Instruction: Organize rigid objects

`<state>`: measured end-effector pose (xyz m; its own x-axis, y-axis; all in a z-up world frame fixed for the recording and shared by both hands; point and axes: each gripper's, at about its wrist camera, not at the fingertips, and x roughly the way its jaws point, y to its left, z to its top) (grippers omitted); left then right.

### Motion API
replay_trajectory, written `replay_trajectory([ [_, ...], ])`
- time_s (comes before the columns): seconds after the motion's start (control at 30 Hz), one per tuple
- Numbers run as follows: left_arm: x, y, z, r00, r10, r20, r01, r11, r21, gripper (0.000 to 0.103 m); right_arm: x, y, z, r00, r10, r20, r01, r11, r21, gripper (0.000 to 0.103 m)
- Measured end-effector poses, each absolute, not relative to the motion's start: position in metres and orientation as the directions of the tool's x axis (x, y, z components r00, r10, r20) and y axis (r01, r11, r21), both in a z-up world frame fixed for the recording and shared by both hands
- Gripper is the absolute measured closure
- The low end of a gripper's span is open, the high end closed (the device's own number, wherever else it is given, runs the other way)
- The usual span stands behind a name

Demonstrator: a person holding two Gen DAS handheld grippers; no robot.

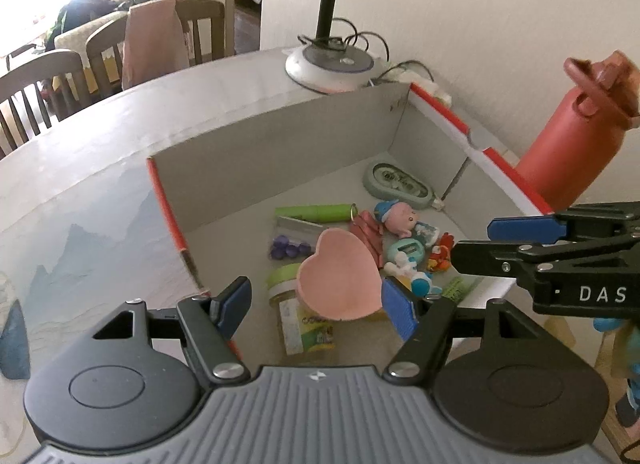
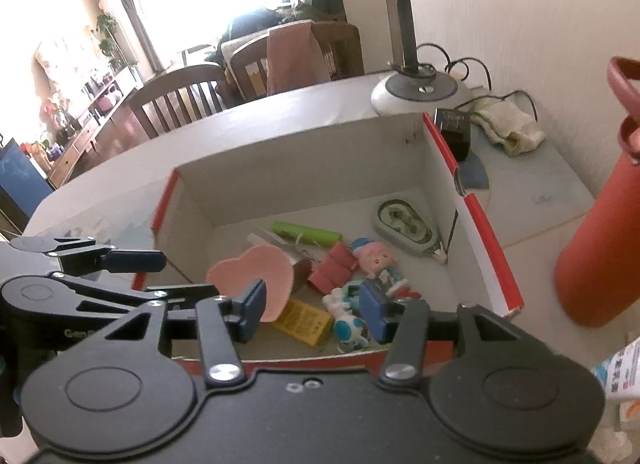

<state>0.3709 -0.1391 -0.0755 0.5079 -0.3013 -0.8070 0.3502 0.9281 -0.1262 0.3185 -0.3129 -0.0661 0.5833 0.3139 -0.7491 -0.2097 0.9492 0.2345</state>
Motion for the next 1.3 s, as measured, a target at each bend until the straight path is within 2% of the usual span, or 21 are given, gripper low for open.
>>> replay_trajectory([
  [0.13, 0.356, -0.127, -0.063, 0.527, -0.33, -0.783, 0.362, 0.921, -0.144, 0.032, 0.304, -0.308, -0.055, 0.611, 0.322, -0.723, -0.208, 0.947, 0.246, 0.045],
  [0.2, 0.348, -0.123, -0.057, 0.537, -0.342, -0.771, 0.366, 0.918, -0.153, 0.032, 0.295, -0.306, -0.049, 0.627, 0.334, -0.703, -0.214, 0.942, 0.257, 0.038],
  [0.33, 0.335, -0.114, -0.044, 0.547, -0.38, -0.746, 0.383, 0.906, -0.181, 0.032, 0.28, -0.302, -0.04, 0.655, 0.343, -0.673, -0.214, 0.939, 0.271, 0.035],
  [0.47, 0.32, -0.104, -0.03, 0.57, -0.409, -0.712, 0.398, 0.896, -0.196, 0.031, 0.263, -0.302, -0.033, 0.68, 0.348, -0.645, -0.207, 0.936, 0.286, 0.025],
  [0.57, 0.312, -0.097, -0.022, 0.585, -0.422, -0.693, 0.401, 0.893, -0.205, 0.024, 0.252, -0.3, -0.03, 0.695, 0.343, -0.632, -0.206, 0.937, 0.282, 0.018],
  [0.9, 0.293, -0.081, -0.008, 0.603, -0.441, -0.665, 0.408, 0.887, -0.218, 0.024, 0.221, -0.294, -0.017, 0.749, 0.33, -0.575, -0.205, 0.94, 0.273, 0.004],
  [0.93, 0.29, -0.081, -0.007, 0.607, -0.439, -0.662, 0.41, 0.887, -0.212, 0.024, 0.218, -0.294, -0.015, 0.755, 0.328, -0.568, -0.202, 0.94, 0.273, 0.004],
  [1.0, 0.286, -0.08, -0.005, 0.611, -0.443, -0.656, 0.42, 0.884, -0.206, 0.016, 0.214, -0.295, -0.013, 0.764, 0.325, -0.557, -0.198, 0.94, 0.278, 0.002],
  [1.3, 0.272, -0.081, -0.002, 0.618, -0.445, -0.648, 0.434, 0.881, -0.191, 0.011, 0.193, -0.297, -0.011, 0.813, 0.282, -0.51, -0.169, 0.952, 0.257, 0.001],
])
